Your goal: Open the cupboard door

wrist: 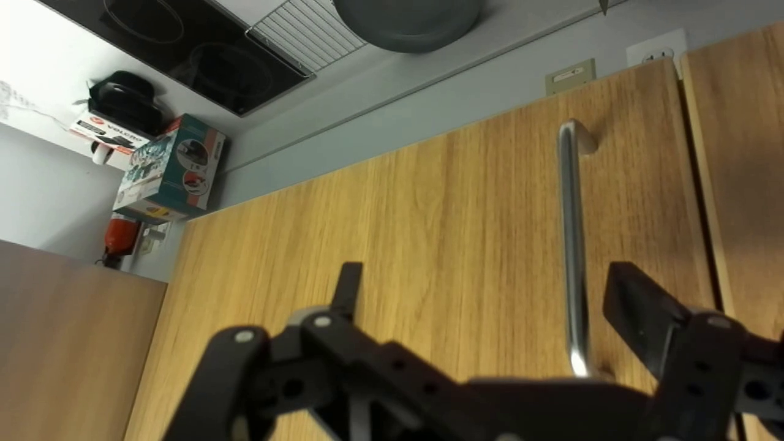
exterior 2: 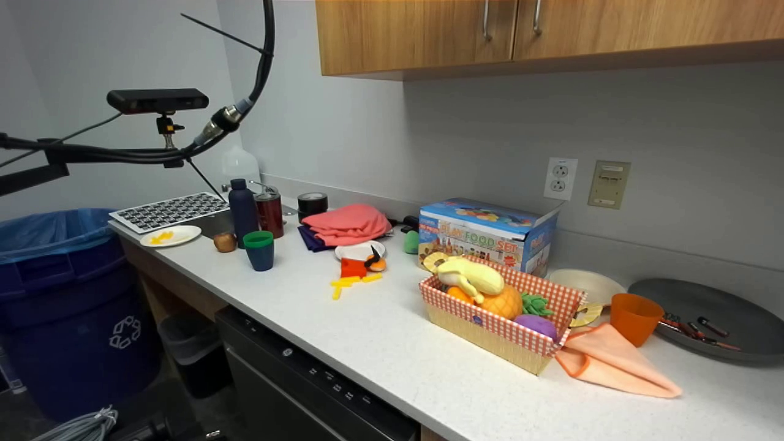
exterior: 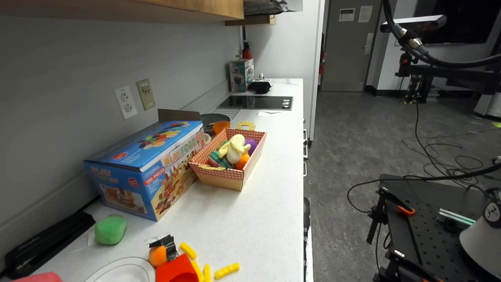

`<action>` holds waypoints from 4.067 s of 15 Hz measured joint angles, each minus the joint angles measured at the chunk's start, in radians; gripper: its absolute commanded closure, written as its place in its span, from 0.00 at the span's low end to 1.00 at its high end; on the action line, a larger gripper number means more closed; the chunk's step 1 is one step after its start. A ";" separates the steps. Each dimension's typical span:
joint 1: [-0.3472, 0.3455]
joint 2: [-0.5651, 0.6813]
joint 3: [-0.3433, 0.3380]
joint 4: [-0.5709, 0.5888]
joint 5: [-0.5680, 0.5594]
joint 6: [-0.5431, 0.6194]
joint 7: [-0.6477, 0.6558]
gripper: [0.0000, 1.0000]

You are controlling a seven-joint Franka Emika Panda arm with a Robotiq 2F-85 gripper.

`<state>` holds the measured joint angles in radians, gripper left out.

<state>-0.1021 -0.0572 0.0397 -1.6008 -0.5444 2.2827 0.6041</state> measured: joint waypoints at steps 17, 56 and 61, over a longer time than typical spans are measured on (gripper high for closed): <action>0.001 0.004 -0.008 -0.003 -0.042 0.019 0.002 0.00; -0.029 -0.452 -0.054 -0.448 -0.355 -0.183 0.124 0.00; -0.154 -0.534 -0.137 -0.429 -0.446 -0.275 0.066 0.00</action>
<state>-0.2558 -0.5908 -0.0971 -2.0300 -0.9908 2.0075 0.6700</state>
